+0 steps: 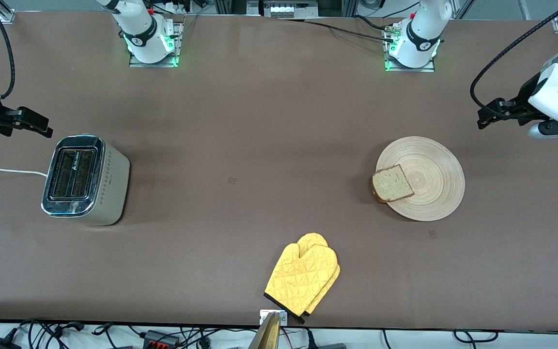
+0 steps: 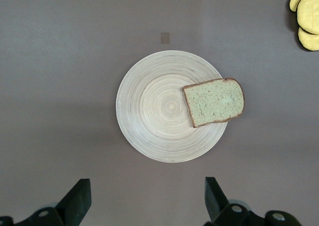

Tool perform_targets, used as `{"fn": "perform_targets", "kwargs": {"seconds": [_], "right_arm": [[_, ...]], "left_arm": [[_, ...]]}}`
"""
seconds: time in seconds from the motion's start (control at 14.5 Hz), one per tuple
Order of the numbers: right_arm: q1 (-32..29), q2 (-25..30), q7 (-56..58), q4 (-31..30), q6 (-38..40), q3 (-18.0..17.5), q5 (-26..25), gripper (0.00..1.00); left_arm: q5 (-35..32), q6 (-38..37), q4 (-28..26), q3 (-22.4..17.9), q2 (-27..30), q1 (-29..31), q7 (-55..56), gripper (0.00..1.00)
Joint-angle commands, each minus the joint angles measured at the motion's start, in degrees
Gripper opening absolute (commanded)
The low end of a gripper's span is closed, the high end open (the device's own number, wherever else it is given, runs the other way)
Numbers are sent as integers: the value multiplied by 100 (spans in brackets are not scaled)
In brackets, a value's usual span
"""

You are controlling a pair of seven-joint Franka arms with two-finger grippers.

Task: Move plate and put bread in toaster

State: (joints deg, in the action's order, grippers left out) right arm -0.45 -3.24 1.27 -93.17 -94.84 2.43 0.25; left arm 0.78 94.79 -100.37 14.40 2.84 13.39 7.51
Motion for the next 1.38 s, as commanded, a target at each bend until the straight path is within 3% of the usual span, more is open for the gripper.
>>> {"fn": "perform_targets", "kwargs": {"seconds": [0.0, 0.62, 1.03, 1.31], "right_arm": [[1, 43, 40, 27, 53, -6, 1, 100], [10, -141, 22, 201, 9, -15, 133, 100], [19, -615, 31, 571, -9, -15, 142, 100], [71, -634, 93, 589, 0, -15, 142, 100]], "left_arm": [[238, -22, 149, 1, -177, 251, -39, 100], [880, -92, 237, 10, -783, 699, -118, 100], [1625, -416, 228, 10, -1205, 1577, -1461, 100], [2093, -725, 219, 2, -1689, 2167, -1936, 100]]}}
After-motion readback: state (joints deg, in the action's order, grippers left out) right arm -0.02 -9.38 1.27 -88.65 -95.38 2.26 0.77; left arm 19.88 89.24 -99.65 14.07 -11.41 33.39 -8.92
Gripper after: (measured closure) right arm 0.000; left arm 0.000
